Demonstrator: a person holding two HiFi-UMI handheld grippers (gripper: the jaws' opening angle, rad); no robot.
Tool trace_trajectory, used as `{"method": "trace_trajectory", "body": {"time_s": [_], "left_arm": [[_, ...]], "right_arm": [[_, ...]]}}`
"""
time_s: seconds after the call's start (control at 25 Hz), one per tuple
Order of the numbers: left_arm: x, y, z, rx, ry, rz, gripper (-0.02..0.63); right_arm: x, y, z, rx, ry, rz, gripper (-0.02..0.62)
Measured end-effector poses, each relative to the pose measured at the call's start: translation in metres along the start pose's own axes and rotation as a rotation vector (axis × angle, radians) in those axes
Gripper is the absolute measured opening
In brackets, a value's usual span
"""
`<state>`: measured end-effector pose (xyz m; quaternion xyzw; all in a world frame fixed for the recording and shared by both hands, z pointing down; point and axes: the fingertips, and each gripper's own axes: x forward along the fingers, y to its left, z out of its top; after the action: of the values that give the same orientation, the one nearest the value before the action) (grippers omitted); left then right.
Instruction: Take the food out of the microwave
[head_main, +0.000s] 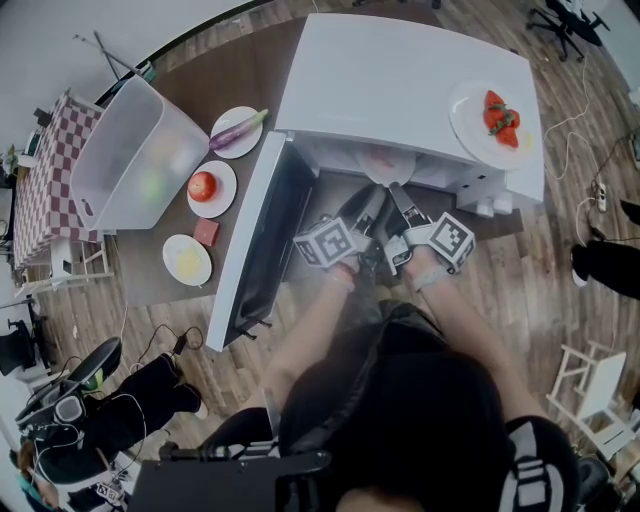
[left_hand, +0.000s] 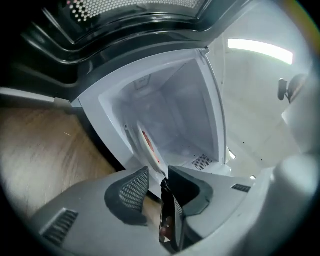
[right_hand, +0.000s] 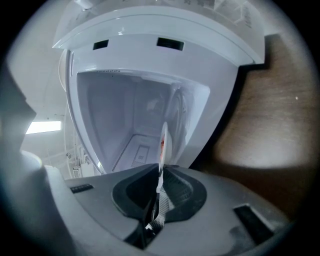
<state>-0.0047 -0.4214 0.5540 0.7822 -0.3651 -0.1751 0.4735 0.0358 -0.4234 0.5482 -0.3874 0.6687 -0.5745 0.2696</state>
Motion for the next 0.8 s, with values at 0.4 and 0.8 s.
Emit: {"method": "trace_trajectory", "body": {"time_s": [0.4, 0.8], "left_arm": [[0.0031, -0.0011, 0.0057, -0.06, -0.041, -0.016, 0.095], [0.0033, -0.0051, 0.0065, -0.078, -0.051, -0.025, 0.049]], "right_arm": [[-0.0041, -0.0002, -0.0039, 0.014, 0.01, -0.002, 0.028], [-0.0006, -0.0043, 0.0002, -0.041, 0.028, -0.052, 0.069]]}}
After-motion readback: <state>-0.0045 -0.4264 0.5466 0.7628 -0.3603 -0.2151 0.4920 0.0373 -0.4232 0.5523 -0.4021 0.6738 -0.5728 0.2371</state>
